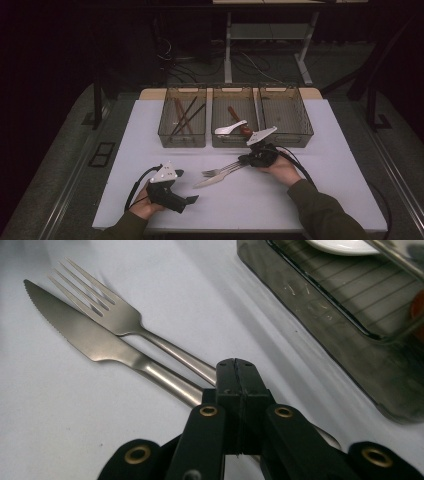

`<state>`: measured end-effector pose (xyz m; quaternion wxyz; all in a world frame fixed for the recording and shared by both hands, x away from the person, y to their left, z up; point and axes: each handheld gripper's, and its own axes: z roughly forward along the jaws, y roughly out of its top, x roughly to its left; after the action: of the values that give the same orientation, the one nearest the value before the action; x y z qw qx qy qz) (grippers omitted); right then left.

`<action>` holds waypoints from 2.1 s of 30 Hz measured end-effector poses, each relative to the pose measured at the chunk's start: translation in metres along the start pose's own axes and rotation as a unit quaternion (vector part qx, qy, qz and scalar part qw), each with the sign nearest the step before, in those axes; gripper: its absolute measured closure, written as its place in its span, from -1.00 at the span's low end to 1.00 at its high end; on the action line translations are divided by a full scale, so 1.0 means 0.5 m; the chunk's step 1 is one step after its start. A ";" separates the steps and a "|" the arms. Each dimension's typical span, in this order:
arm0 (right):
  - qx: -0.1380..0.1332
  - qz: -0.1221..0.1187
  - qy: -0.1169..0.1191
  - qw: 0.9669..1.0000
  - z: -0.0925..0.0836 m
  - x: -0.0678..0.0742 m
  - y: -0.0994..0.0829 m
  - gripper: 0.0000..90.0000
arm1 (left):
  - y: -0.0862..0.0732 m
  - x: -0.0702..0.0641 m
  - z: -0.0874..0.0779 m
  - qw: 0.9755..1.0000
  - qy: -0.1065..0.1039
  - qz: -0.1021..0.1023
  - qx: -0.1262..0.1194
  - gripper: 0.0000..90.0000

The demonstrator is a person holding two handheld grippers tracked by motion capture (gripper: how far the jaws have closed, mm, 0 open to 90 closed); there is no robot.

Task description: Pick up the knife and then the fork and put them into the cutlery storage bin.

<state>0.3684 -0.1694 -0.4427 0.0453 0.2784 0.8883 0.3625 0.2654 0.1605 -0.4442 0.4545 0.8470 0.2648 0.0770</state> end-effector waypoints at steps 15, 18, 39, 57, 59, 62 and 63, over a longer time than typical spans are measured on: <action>0.013 -0.019 -0.006 1.000 0.005 0.015 0.007 1.00 | 0.003 -0.005 0.003 1.000 0.000 0.004 0.001 -1.00; 0.019 -0.025 -0.005 1.000 0.004 0.016 0.008 1.00 | 0.003 -0.005 0.003 1.000 0.000 0.003 0.002 -1.00; 0.044 -0.054 0.002 0.998 -0.001 0.012 0.002 1.00 | 0.003 -0.005 0.002 1.000 0.000 0.003 0.001 -1.00; 0.069 -0.103 0.054 0.991 -0.015 0.034 -0.011 1.00 | 0.003 -0.005 0.002 1.000 -0.001 0.003 0.000 -1.00; 0.073 -0.106 0.063 0.990 -0.018 0.040 -0.014 1.00 | 0.003 -0.005 0.001 1.000 -0.001 0.004 0.000 -1.00; 0.079 -0.115 0.071 0.988 -0.022 0.051 -0.019 1.00 | 0.003 -0.005 0.001 1.000 -0.001 0.004 0.000 -1.00; 0.082 -0.117 0.073 0.987 -0.024 0.056 -0.020 1.00 | 0.003 -0.005 0.001 1.000 -0.001 0.004 0.000 -1.00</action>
<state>0.3369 -0.1680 -0.4373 -0.0007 0.1477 0.9423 0.3003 0.2640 0.1580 -0.4429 0.4544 0.8479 0.2615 0.0780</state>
